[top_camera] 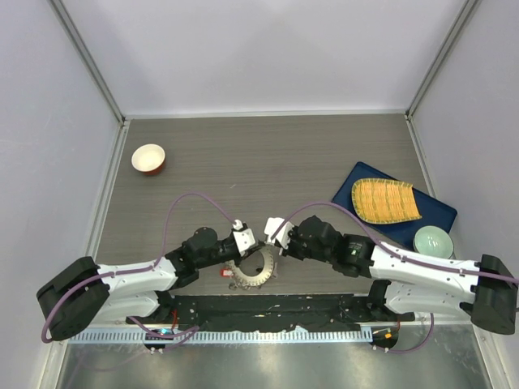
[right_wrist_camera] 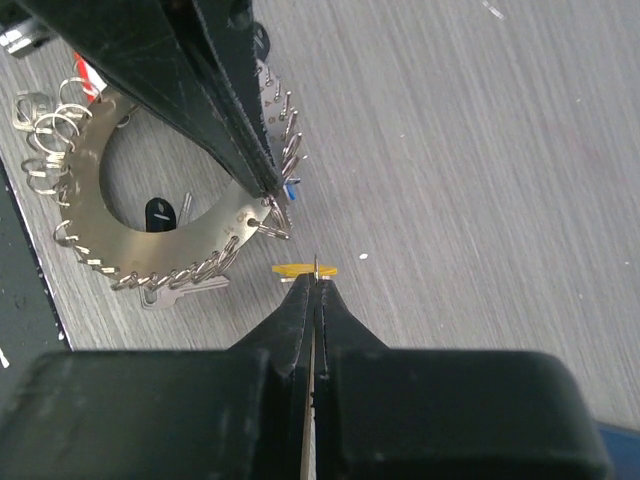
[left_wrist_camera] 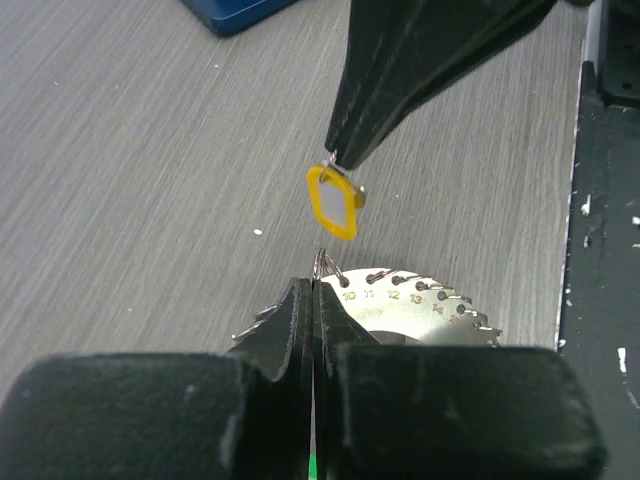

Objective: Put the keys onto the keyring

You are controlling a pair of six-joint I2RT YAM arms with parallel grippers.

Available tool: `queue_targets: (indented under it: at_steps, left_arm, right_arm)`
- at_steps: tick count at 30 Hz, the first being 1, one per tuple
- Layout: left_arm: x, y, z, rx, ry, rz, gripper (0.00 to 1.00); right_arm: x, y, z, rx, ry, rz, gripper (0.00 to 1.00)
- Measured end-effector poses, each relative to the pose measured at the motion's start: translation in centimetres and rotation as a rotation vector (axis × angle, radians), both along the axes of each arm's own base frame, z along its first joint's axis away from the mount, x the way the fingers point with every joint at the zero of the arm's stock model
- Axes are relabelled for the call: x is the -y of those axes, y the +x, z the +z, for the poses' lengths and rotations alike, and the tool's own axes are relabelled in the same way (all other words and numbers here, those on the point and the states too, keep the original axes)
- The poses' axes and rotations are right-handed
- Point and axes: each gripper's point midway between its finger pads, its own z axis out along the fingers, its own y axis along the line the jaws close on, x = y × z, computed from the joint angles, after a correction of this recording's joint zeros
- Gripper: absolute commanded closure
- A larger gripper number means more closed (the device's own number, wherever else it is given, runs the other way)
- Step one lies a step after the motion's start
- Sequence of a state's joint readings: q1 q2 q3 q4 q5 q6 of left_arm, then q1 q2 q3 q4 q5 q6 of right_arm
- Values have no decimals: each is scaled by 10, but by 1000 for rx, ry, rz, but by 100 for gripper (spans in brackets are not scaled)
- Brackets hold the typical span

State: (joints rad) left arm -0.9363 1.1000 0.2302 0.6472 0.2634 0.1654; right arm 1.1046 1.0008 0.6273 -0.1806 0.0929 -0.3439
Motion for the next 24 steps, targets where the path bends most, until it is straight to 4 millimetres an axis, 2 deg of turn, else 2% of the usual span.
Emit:
queue_targets:
  at_steps: [6, 13, 24]
  left_arm:
    - [-1, -6, -6, -81, -21, 11, 100]
    - [-6, -14, -20, -143, -20, 14, 100]
    - [-2, -19, -24, -155, -30, -20, 100]
  right_arm:
    - [-4, -4, -18, -24, -16, 25, 99]
    - [-12, -6, -25, -38, -18, 58, 99]
    - [-17, -18, -50, -100, -54, 128, 99]
